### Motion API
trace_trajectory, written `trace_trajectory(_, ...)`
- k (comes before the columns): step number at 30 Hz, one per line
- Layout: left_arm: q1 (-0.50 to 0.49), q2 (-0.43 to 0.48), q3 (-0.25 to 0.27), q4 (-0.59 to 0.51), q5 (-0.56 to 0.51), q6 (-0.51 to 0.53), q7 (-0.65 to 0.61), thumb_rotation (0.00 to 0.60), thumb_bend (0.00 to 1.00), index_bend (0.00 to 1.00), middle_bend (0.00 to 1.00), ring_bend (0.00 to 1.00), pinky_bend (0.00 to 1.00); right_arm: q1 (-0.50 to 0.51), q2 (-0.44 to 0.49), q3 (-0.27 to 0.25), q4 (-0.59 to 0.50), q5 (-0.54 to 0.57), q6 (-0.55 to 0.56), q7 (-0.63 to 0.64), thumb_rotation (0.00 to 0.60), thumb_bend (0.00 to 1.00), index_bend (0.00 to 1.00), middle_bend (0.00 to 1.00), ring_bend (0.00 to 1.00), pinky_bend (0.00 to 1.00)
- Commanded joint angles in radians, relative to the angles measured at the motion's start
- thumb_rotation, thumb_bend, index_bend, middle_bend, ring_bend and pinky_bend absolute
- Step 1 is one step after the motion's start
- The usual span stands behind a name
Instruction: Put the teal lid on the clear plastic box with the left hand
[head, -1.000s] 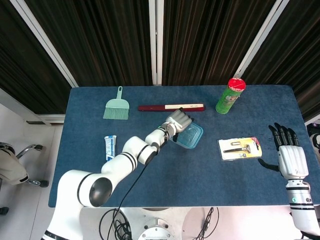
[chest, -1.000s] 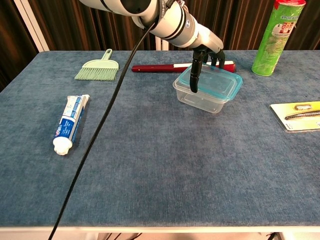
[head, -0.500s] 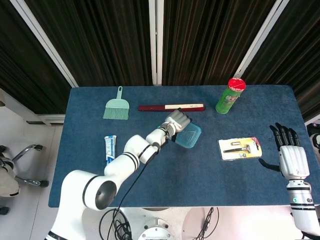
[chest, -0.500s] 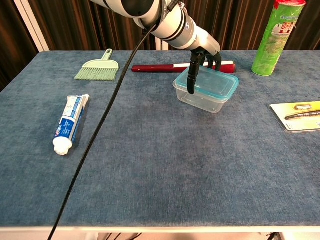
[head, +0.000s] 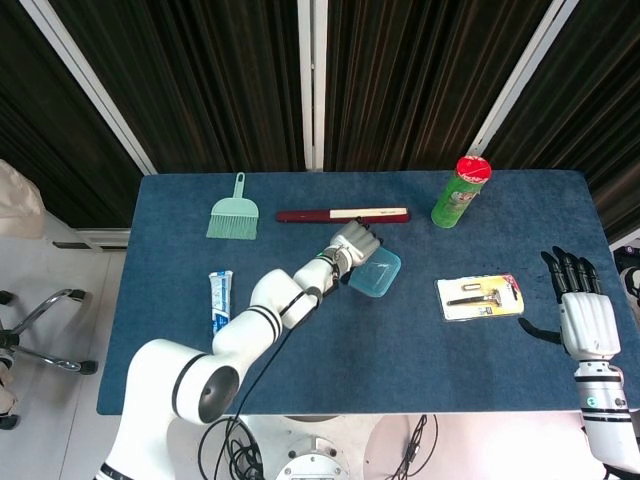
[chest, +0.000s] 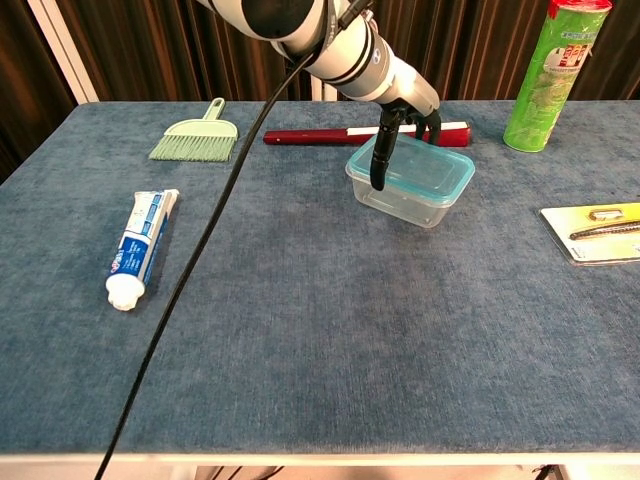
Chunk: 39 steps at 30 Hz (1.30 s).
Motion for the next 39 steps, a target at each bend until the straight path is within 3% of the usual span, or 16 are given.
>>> trace_trajectory(1,-0.005,0.008,0.017,-0.014,-0.001,0.008,-0.014,0.595,0.06,0.04,0.00,0.00,0.00,0.000,0.000,0.000,0.000,-0.001,0.000,0.000,0.600,0.03,0.00,0.00,0.00,0.00)
trace_trajectory(7,-0.009,0.039,0.042,-0.073,-0.020,0.060,-0.031,0.556,0.04,0.02,0.00,0.00,0.00,0.000,-0.001,0.001,-0.004,-0.006,0.005,-0.003,0.600,0.04,0.00,0.00,0.00,0.00)
trace_trajectory(10,-0.003,0.088,0.034,-0.159,-0.032,0.128,-0.029,0.554,0.04,0.02,0.00,0.00,0.00,-0.001,0.001,0.001,-0.008,-0.008,0.008,-0.005,0.600,0.04,0.00,0.00,0.00,0.00)
trace_trajectory(15,0.048,0.224,0.022,-0.417,-0.047,0.375,0.035,0.569,0.02,0.07,0.02,0.00,0.00,-0.001,0.004,0.001,-0.016,-0.017,0.013,-0.008,0.600,0.04,0.00,0.00,0.00,0.00)
trace_trajectory(17,0.085,0.265,0.021,-0.523,-0.063,0.504,0.087,0.597,0.01,0.16,0.10,0.04,0.00,0.001,0.003,0.000,-0.018,-0.021,0.014,-0.011,0.600,0.04,0.00,0.00,0.00,0.00)
trace_trajectory(21,0.150,0.310,0.010,-0.678,-0.091,0.658,0.181,0.600,0.00,0.25,0.20,0.09,0.00,0.006,-0.002,0.000,-0.023,-0.027,0.011,-0.017,0.600,0.04,0.00,0.00,0.00,0.00)
trace_trajectory(26,0.207,0.318,-0.004,-0.766,-0.089,0.720,0.289,0.600,0.00,0.27,0.21,0.09,0.00,0.015,-0.009,-0.001,-0.030,-0.037,0.006,-0.030,0.600,0.04,0.00,0.00,0.00,0.00)
trace_trajectory(39,0.288,0.259,-0.086,-0.744,-0.111,0.701,0.464,0.600,0.00,0.27,0.20,0.09,0.00,0.023,-0.015,0.001,-0.021,-0.031,-0.006,-0.021,0.600,0.04,0.00,0.00,0.00,0.00)
